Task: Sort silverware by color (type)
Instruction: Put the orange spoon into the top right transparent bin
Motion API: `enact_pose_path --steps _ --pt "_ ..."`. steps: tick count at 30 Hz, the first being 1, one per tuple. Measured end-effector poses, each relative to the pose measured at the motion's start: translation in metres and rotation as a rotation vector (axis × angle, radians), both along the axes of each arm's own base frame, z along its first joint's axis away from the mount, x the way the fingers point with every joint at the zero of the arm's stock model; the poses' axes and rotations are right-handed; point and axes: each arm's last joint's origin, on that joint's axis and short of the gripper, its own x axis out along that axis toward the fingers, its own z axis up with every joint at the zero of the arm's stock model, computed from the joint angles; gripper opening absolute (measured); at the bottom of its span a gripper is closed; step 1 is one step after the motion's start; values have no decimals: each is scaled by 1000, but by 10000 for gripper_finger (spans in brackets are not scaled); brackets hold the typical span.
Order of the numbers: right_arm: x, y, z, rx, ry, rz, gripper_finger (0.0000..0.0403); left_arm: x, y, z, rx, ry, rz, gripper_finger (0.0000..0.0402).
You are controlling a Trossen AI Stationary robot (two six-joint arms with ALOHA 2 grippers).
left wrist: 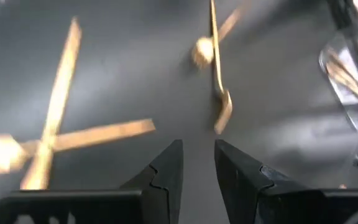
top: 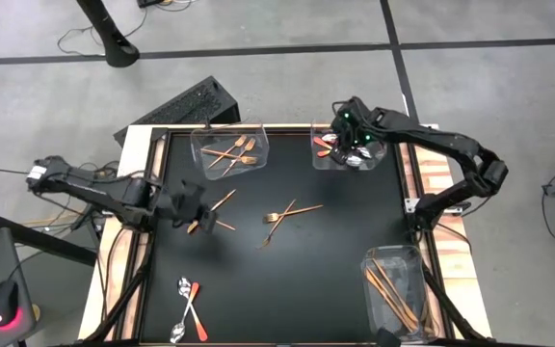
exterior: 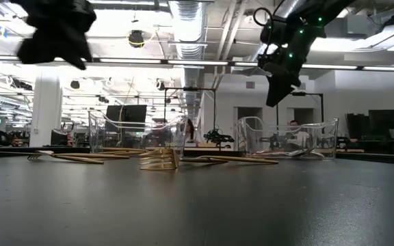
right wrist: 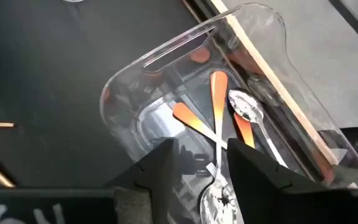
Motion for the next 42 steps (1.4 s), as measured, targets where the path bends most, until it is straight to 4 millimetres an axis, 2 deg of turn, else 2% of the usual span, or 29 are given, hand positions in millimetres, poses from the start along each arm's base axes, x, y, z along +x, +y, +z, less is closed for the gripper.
enact_pose_path --steps 6,15,23,30,34,42 --pt "13 16 1 3 -25 17 155 -2 -45 -17 -154 101 2 80" --pt "28 33 4 -25 -76 84 155 -14 -115 -48 -481 423 -76 80" --pt "37 48 5 -2 -104 103 155 -15 -158 -75 -481 451 -164 80" --pt "44 64 5 90 -166 13 155 -15 -177 -104 -432 526 -225 80" --pt "49 78 5 124 -182 26 155 -13 -181 -114 -414 547 -229 80" --pt "57 101 5 196 -225 9 155 -10 -185 -124 -360 532 -306 74"
